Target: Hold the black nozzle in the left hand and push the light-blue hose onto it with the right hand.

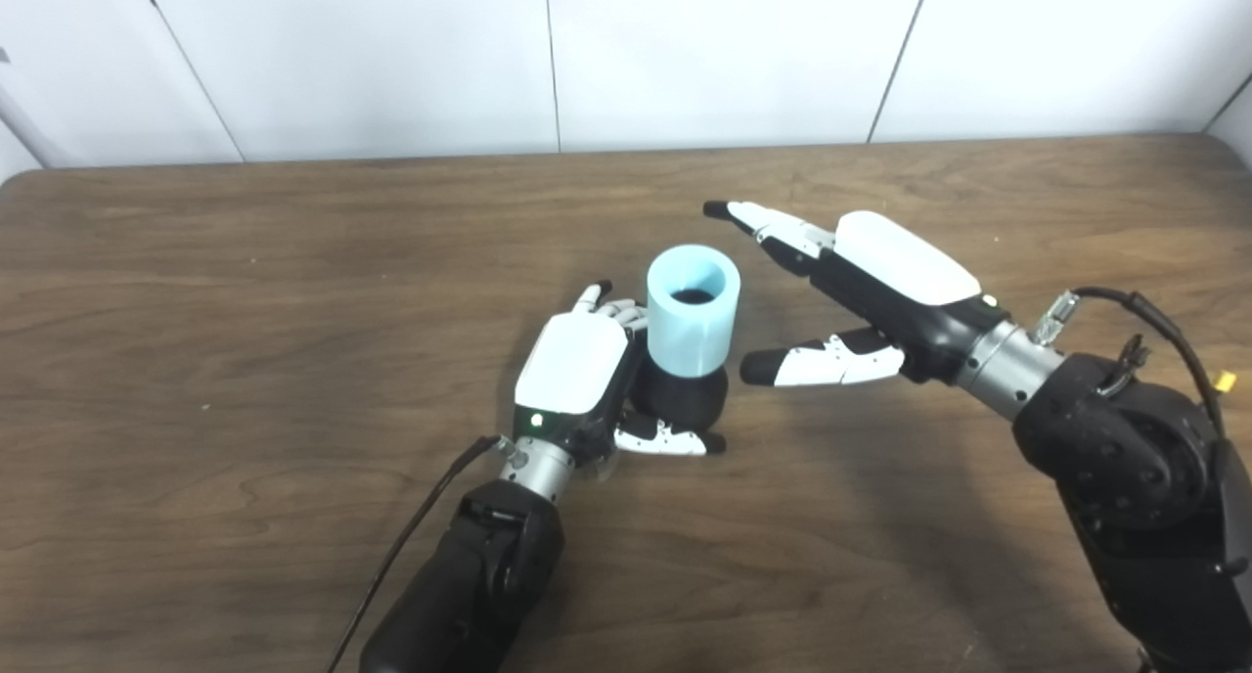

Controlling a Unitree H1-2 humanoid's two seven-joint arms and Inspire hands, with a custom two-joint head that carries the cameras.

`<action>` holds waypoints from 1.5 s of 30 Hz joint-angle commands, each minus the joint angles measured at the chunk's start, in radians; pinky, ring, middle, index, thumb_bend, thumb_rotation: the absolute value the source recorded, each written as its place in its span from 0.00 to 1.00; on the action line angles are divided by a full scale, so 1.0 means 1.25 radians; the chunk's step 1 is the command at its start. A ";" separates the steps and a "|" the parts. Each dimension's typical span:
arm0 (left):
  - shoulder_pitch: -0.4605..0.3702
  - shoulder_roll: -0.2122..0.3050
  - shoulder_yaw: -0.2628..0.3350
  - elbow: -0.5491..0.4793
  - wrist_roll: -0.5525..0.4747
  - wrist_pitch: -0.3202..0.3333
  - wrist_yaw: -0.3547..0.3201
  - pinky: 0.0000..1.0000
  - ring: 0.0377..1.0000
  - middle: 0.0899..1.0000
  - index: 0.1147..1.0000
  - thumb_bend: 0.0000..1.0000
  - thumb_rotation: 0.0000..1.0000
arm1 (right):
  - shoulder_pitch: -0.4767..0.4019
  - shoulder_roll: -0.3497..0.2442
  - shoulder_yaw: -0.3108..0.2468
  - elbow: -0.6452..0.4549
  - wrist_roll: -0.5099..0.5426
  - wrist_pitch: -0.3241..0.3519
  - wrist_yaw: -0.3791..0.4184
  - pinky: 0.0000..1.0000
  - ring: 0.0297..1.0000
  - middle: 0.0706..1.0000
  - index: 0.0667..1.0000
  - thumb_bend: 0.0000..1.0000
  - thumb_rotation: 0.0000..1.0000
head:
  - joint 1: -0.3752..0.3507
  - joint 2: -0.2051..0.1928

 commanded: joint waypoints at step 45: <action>-0.019 0.113 0.343 -0.271 -0.479 0.119 -0.333 0.77 0.87 0.87 0.92 1.00 0.36 | 0.015 0.047 -0.061 0.127 0.071 0.014 -0.160 0.84 0.92 0.94 0.93 0.40 1.00 | 0.013 -0.011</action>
